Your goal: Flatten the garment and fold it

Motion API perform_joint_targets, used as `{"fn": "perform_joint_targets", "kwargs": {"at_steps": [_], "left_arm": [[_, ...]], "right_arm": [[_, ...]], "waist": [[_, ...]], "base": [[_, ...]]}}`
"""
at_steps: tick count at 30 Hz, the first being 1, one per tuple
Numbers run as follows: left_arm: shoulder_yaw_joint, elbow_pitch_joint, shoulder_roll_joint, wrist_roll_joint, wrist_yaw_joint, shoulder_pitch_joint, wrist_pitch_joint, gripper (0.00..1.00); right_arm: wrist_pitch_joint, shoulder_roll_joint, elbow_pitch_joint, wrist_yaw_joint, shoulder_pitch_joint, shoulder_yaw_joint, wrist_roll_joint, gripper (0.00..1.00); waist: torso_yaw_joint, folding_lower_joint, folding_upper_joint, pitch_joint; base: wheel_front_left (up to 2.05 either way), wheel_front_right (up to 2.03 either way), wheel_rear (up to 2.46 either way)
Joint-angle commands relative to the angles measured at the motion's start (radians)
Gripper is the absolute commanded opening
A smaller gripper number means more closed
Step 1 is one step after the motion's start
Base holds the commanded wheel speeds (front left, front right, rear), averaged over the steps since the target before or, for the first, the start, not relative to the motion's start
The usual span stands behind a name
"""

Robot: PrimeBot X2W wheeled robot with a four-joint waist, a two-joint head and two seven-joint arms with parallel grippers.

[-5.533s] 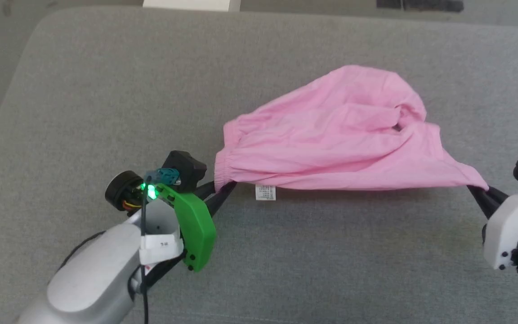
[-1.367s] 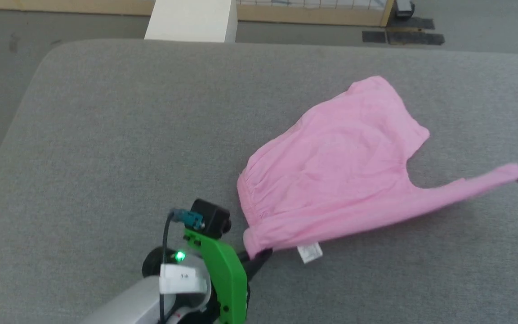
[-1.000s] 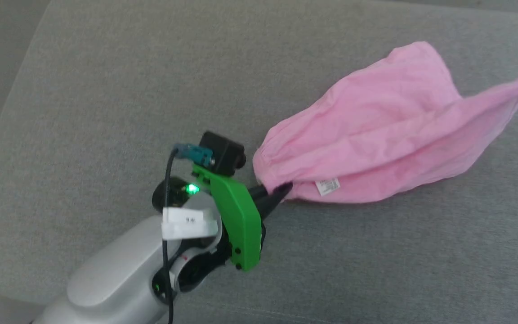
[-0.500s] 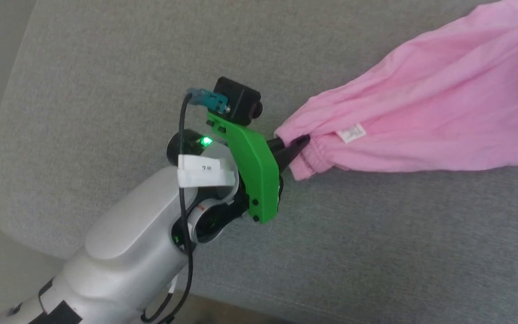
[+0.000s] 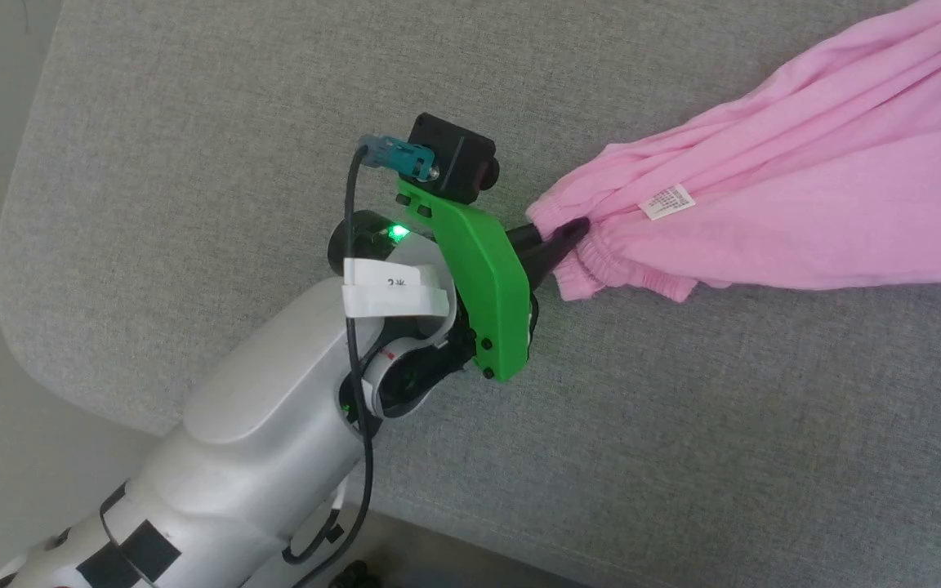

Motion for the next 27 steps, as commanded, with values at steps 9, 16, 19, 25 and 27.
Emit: {"fn": "perform_joint_targets", "kwargs": {"at_steps": [9,16,19,25,27], "left_arm": [[-0.002,0.052,0.003,0.037,-0.005,-0.009,-0.049,1.00],[0.039,0.060,0.031,0.017,0.026,0.054,-0.103,1.00],[0.079,0.048,0.050,0.030,0.058,0.082,-0.168,1.00],[0.132,0.057,0.125,0.176,0.146,0.137,-0.389,1.00],[0.142,0.063,0.144,0.219,0.178,0.165,-0.457,1.00]], "right_arm": [[-0.111,0.044,0.093,-0.002,-0.001,0.024,0.032,1.00],[-0.244,0.059,0.098,-0.002,0.083,0.050,0.105,1.00],[-0.316,0.053,0.088,-0.002,0.125,0.045,0.129,1.00],[-0.440,0.047,0.080,-0.002,0.223,0.014,0.160,1.00],[-0.457,0.051,0.083,-0.002,0.252,0.001,0.168,1.00]], "waist": [[-0.020,-0.0001,0.0000,-0.082],[-0.055,-0.0001,0.0000,-0.219],[-0.066,-0.0001,0.0000,-0.266],[-0.080,-0.0001,0.0000,-0.327],[-0.083,-0.0001,0.0000,-0.337]], "base": [[0.00,0.00,0.00],[0.00,0.00,0.00],[0.00,0.00,0.00],[0.00,0.00,0.00],[0.00,0.00,0.00]]}}
